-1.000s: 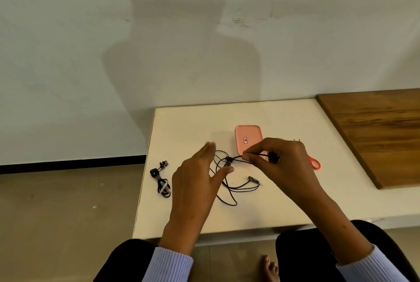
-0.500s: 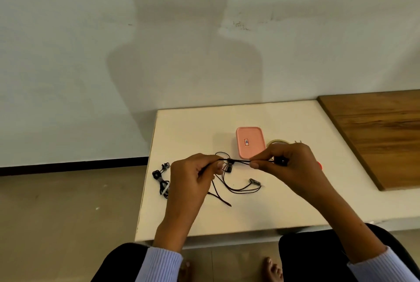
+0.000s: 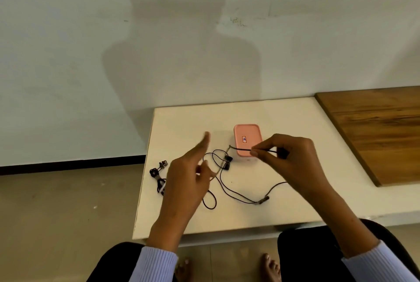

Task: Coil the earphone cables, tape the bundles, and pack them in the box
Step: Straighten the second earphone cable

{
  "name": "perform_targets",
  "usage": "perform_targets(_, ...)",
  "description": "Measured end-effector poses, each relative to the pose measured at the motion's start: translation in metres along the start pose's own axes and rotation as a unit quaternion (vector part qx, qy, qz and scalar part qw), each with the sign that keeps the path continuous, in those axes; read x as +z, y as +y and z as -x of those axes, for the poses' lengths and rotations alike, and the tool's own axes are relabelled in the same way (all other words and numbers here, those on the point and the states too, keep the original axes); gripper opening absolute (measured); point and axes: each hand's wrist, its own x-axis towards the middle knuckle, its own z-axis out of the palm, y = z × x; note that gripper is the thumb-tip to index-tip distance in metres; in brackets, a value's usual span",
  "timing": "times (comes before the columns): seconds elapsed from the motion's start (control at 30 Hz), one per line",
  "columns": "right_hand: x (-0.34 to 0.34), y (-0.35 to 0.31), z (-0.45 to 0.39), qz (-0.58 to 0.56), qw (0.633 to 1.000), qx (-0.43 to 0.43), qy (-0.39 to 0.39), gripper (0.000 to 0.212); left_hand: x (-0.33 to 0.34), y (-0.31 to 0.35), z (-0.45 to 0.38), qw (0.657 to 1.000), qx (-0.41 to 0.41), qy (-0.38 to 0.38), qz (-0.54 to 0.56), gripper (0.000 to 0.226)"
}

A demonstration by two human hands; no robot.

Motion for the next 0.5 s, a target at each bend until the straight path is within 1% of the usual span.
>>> perform_targets(0.07,0.013,-0.007,0.000,0.012,0.999,-0.022,-0.028,0.007,0.010,0.007,0.000,0.998,0.046,-0.014,0.033,0.049)
perform_targets(0.17,0.026,-0.013,-0.002,0.000,0.998,-0.046,-0.050,0.010,0.019,0.009,-0.003,0.997,0.077,-0.007,0.021,0.028)
perform_targets(0.23,0.028,-0.013,-0.003,-0.026,0.997,-0.045,-0.055,0.012,0.018,0.006,-0.007,0.996,0.089,0.001,0.013,0.023)
perform_targets(0.3,0.026,-0.011,-0.004,-0.034,0.997,-0.034,-0.067,0.009,0.013,0.001,-0.010,0.996,0.089,0.000,0.021,0.020)
perform_targets(0.37,0.023,-0.005,-0.005,-0.028,0.997,-0.014,-0.071,0.007,0.006,-0.005,-0.011,0.996,0.030,0.003,0.084,0.018)
perform_targets(0.43,0.016,0.002,-0.007,-0.025,0.998,0.003,-0.062,0.011,-0.004,-0.012,-0.013,0.987,-0.043,0.025,0.153,0.017)
perform_targets(0.5,0.008,0.010,-0.007,-0.019,0.998,0.015,-0.052,0.012,-0.012,-0.017,-0.014,0.979,-0.083,0.042,0.181,0.014)
